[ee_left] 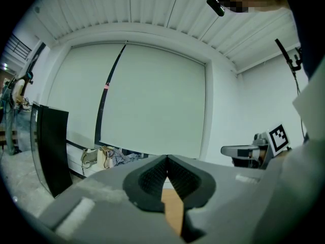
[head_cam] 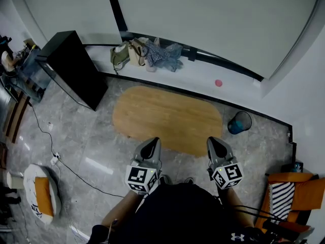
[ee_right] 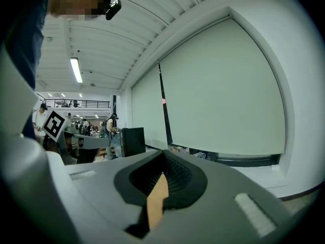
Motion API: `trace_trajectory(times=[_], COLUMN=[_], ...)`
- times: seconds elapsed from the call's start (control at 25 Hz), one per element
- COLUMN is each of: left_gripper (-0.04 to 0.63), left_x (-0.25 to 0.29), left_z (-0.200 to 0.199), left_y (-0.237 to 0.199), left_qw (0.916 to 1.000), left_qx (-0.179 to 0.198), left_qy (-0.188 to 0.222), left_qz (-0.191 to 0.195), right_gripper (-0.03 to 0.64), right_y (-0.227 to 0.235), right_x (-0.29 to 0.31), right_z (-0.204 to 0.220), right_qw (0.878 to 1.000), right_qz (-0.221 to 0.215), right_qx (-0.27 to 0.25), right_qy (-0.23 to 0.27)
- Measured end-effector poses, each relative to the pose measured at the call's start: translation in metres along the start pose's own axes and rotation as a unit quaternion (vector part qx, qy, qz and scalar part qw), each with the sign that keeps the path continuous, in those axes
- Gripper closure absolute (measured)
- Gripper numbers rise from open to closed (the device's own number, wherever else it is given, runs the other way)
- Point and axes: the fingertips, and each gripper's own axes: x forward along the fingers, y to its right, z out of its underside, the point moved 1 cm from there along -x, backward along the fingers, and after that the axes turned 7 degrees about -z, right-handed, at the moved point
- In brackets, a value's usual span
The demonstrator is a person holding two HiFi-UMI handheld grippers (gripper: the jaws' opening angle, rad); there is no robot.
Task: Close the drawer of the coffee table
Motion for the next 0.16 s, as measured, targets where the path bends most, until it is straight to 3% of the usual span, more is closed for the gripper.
trace_trajectory(times=[0.16], left_gripper=[0.594], left_x=[-0.0044], left_z=[0.0025], left_y=[-0.0001], left_qw=[0.9997], left_qx=[-0.013], left_qy=[-0.018], left_qz=[0.007], right_gripper=[0.615], right_y=[-0.0048], right_x=[0.0022], right_z=[0.0026], right_qw=[1.000], right_qz=[0.001], right_qx=[0.002], right_qy=[0.000])
